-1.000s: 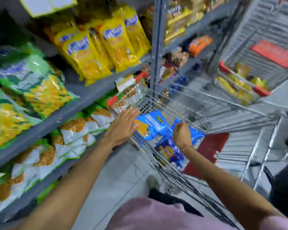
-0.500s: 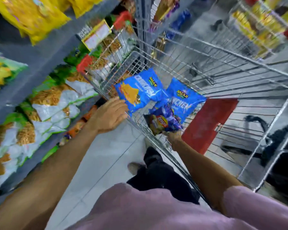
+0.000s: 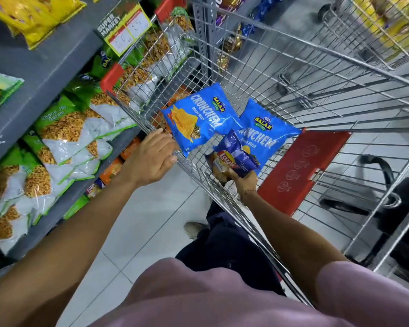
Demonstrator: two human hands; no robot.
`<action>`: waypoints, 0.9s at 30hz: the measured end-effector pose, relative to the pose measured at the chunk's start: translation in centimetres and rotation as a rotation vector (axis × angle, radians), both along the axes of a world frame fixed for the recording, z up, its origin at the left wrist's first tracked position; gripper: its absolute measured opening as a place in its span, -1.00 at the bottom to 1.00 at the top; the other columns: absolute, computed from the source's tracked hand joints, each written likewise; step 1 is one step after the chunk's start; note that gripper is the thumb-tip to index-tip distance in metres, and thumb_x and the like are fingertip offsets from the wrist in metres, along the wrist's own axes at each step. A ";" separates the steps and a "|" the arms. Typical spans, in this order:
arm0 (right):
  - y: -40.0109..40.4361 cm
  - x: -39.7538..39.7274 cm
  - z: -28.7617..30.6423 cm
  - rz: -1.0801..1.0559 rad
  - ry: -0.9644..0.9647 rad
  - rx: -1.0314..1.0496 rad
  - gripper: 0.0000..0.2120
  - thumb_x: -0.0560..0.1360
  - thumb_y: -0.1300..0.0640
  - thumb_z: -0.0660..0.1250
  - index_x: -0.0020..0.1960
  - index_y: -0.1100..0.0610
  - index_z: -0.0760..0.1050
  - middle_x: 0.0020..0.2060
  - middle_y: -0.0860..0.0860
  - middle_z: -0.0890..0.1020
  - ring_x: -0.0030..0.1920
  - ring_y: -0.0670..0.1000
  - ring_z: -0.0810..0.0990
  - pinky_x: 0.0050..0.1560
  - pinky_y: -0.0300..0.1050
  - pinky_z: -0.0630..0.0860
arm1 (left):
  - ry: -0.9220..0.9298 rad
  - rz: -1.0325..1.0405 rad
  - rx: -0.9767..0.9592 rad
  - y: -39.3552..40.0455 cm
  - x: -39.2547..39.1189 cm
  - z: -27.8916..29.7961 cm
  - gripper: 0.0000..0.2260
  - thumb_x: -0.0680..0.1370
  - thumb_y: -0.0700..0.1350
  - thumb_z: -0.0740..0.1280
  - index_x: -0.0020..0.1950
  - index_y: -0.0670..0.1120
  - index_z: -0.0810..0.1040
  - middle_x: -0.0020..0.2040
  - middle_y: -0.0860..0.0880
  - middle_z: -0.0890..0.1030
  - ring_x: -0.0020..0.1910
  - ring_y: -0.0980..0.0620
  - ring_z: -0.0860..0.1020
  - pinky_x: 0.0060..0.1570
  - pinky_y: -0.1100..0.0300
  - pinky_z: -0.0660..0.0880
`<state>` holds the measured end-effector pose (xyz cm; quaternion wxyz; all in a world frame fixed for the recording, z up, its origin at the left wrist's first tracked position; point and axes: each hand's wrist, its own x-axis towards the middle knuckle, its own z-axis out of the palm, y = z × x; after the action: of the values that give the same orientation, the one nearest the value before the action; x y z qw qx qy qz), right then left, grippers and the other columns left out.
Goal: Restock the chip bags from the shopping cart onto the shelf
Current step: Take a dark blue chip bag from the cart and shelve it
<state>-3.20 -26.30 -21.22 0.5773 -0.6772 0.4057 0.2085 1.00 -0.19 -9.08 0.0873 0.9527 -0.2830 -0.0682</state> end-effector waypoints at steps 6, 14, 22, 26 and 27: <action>-1.5 2.7 2.4 0.413 -0.163 -0.219 -0.64 0.46 0.10 0.41 0.21 0.18 0.47 -0.01 0.20 0.68 -0.03 0.19 0.65 0.00 0.10 0.60 | 0.015 0.019 0.003 -0.1 -0.1 0.6 -0.55 0.61 0.04 -0.07 0.00 -0.21 0.53 -0.05 -0.15 0.59 0.06 -0.15 0.53 0.41 0.03 0.20; -1.5 9.5 11.8 0.532 -0.520 -0.274 -0.69 0.45 -0.09 0.38 0.11 0.05 0.56 -0.16 0.18 0.71 -0.20 0.16 0.64 -0.07 0.12 0.57 | -0.042 0.244 -0.035 0.9 0.5 5.2 -0.58 0.58 0.12 0.07 0.04 -0.16 0.55 0.00 -0.18 0.66 0.06 -0.12 0.59 0.26 0.21 0.24; 4.9 13.5 30.6 0.470 -1.057 0.105 -0.81 0.51 0.19 0.36 0.09 0.23 0.56 -0.07 0.08 0.67 -0.12 -0.11 0.61 -0.01 -0.05 0.59 | -0.520 0.476 -0.113 7.7 3.2 18.1 -0.69 0.62 0.00 0.06 0.05 -0.15 0.51 -0.02 -0.18 0.63 0.08 -0.12 0.51 0.19 0.10 0.34; 10.2 12.8 39.8 0.516 -1.203 0.302 -0.88 0.53 0.22 0.32 0.06 0.15 0.56 -0.12 -0.05 0.67 -0.18 -0.27 0.63 -0.15 -0.38 0.55 | -0.798 0.494 -0.122 11.7 1.2 25.8 -0.72 0.61 -0.09 0.11 0.08 -0.21 0.54 0.04 -0.22 0.63 0.16 -0.17 0.51 0.35 0.03 0.28; 11.8 12.6 41.7 0.536 -1.233 0.341 -0.89 0.53 0.21 0.32 0.04 0.12 0.56 -0.14 -0.09 0.68 -0.19 -0.27 0.64 -0.18 -0.39 0.55 | -0.863 0.516 -0.119 12.9 0.4 27.6 -0.73 0.60 -0.10 0.12 0.09 -0.21 0.54 0.09 -0.20 0.63 0.22 -0.16 0.48 0.40 0.01 0.26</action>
<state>9.42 -14.53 20.49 0.7294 -0.6488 -0.2160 -0.0181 1.36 12.71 18.50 0.0307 0.9264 -0.0521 0.3717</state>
